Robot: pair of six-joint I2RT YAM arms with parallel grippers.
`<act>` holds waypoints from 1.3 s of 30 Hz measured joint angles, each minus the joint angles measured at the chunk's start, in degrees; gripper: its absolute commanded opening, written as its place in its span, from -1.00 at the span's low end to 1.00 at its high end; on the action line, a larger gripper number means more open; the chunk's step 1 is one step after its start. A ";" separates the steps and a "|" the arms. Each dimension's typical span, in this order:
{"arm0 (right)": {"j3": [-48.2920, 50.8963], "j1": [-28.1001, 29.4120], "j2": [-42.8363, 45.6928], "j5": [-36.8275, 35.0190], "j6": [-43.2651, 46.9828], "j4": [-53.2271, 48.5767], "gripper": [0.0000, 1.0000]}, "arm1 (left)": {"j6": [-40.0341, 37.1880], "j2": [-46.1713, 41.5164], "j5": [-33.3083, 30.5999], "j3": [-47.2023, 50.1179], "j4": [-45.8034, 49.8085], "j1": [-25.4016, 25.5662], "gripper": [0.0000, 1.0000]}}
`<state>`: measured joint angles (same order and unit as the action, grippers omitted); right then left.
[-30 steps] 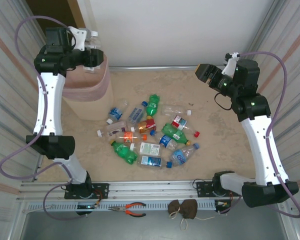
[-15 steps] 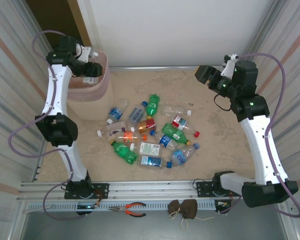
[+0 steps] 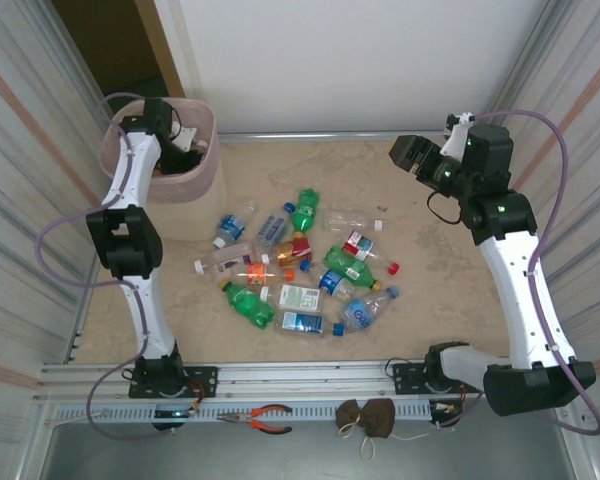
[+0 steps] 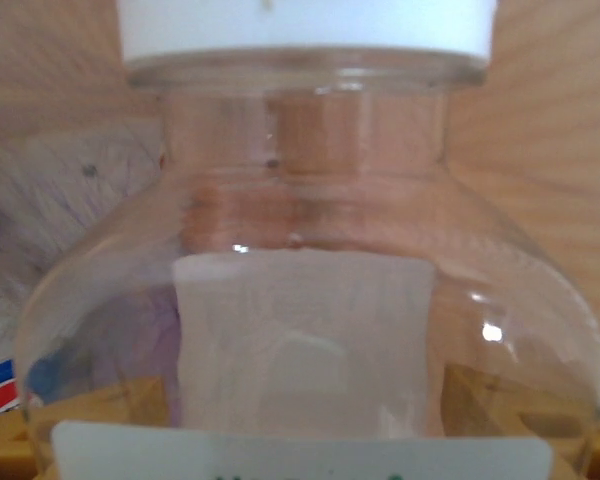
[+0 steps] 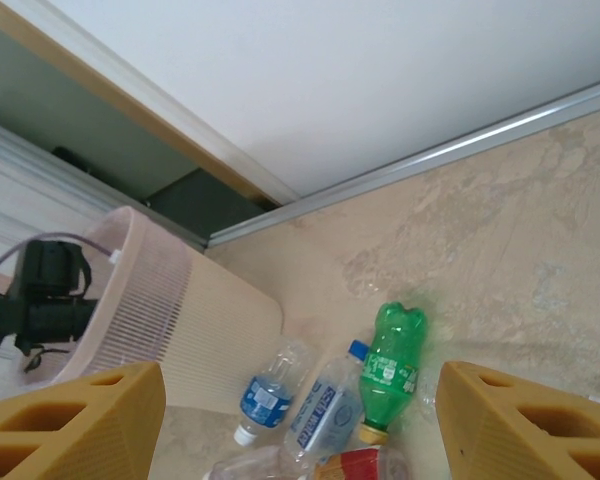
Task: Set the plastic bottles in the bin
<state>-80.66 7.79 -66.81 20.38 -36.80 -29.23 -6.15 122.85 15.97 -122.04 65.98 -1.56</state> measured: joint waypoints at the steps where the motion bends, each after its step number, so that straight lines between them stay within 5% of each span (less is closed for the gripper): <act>1: 0.22 -0.02 0.00 0.00 0.00 0.00 0.41 | 0.00 0.28 -0.02 0.59 0.00 0.00 0.33; 18: 3.37 -0.07 -1.20 -1.60 2.56 -3.56 0.42 | 0.22 0.15 -0.13 1.75 -1.16 0.00 0.60; 39: 9.84 -0.11 -3.91 -8.24 0.68 -10.38 0.44 | 1.51 -13.27 2.25 2.21 -2.10 -0.24 0.61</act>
<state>-70.83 7.68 -70.72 12.14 -36.12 -39.62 -4.64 109.58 18.22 -119.83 63.88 -1.80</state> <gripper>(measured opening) 0.718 0.804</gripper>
